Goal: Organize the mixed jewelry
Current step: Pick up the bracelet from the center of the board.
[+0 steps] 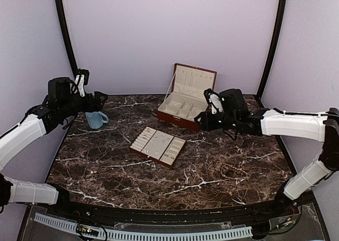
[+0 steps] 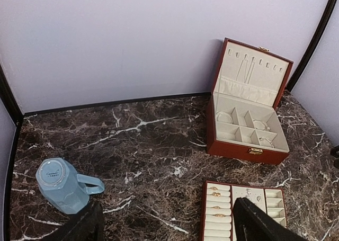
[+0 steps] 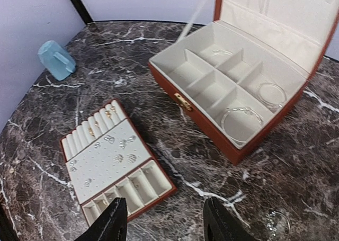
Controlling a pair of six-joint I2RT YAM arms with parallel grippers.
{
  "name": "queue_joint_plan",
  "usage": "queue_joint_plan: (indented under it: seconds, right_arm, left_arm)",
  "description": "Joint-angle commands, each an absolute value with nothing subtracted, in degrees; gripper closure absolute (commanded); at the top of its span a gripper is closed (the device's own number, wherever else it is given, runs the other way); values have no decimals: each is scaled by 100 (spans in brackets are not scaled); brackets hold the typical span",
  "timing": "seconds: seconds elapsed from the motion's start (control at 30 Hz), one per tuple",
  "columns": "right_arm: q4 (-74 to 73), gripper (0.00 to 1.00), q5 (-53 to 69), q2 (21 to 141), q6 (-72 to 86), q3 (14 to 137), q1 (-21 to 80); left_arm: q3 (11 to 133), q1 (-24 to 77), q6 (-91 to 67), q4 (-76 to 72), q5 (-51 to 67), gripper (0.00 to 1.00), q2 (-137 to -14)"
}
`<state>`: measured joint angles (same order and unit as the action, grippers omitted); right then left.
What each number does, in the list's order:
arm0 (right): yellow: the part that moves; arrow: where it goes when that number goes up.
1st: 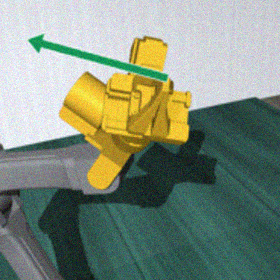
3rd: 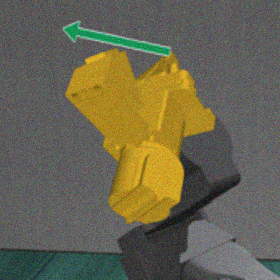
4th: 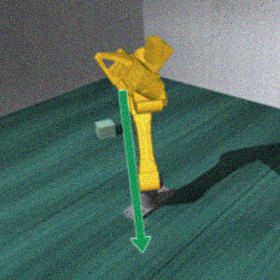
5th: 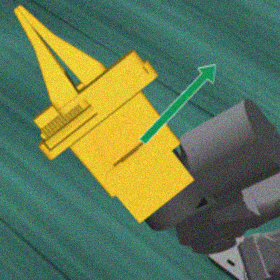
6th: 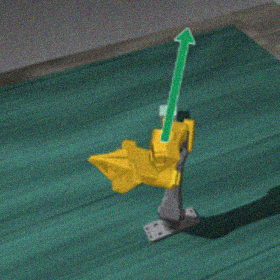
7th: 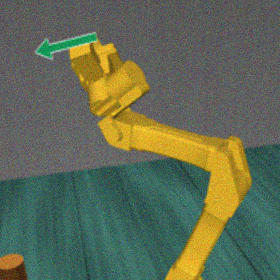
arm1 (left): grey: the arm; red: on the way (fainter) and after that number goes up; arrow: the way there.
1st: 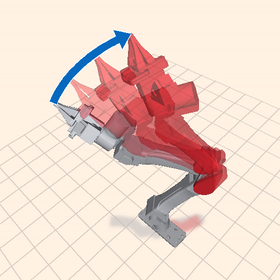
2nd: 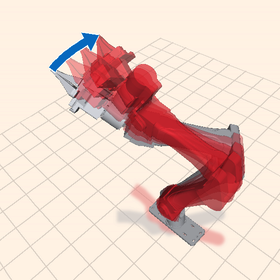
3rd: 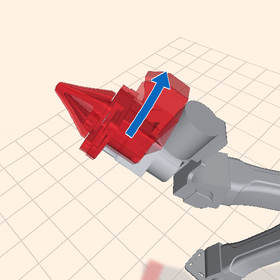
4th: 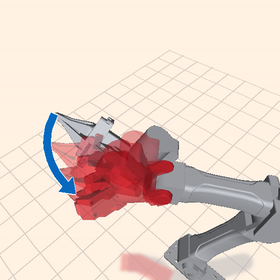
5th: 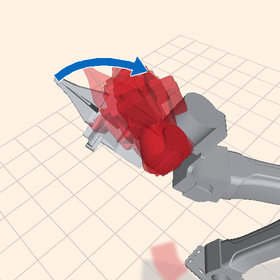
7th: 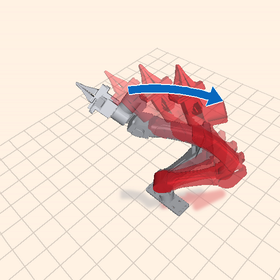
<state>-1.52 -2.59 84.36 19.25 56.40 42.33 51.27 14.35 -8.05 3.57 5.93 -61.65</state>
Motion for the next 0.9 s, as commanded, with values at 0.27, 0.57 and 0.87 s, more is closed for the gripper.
queue_joint_plan:
  seconds: [0.27,0.57,0.87]
  right_arm:
    - [-1475,57,-1241,8873,2594,5459,3035]
    - [-1995,62,-1525,9667,2595,5792,2687]
    - [-2119,63,-1650,10040,2633,5902,2590]
  left_arm:
    - [6118,1406,-903,682,923,13,-6486]
    - [5730,1406,-438,868,166,13,-6341]
    - [5713,1406,-427,852,287,13,-6244]
